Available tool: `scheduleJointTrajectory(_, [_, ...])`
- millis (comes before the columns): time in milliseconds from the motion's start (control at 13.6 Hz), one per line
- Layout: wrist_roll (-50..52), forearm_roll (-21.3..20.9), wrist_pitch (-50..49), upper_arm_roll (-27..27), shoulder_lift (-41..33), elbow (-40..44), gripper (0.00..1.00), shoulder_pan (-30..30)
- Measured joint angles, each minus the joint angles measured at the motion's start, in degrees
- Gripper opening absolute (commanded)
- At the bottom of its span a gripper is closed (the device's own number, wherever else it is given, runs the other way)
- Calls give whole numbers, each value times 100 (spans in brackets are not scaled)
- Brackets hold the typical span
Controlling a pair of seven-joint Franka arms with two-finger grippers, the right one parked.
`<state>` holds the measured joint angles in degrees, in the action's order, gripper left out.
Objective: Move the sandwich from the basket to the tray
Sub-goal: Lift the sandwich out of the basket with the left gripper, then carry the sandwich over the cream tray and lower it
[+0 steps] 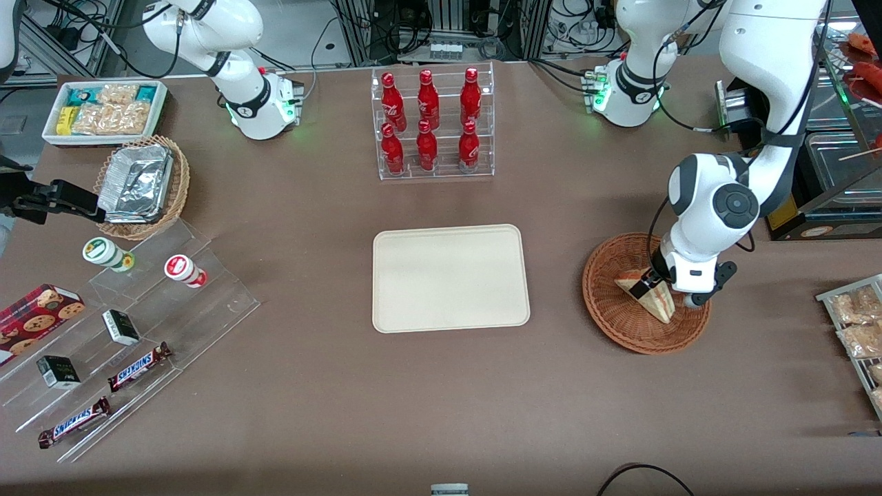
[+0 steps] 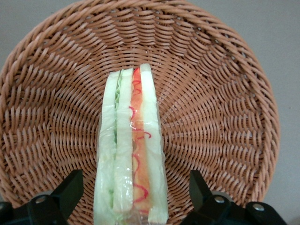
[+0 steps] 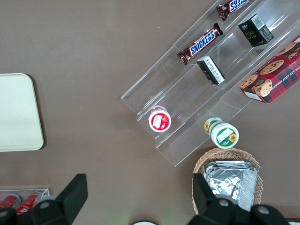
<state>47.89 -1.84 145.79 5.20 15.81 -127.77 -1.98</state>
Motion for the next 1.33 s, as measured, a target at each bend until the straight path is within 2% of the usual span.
scheduleJointTrajectory(74, [0,-16,28,0,45,0,0,0])
scheduleJointTrajectory(590, [0,-264,-117,-4,94,131,0,-1])
scheduleJointTrajectory(811, [-1,-546,-1600,5,-153,859,0,-11])
scheduleJointTrajectory(959, [-1,-587,-2540,39,-295,1507,0,-157])
scheduleJointTrajectory(1328, [201,-584,-3489,94,-312,2503,0,-1233])
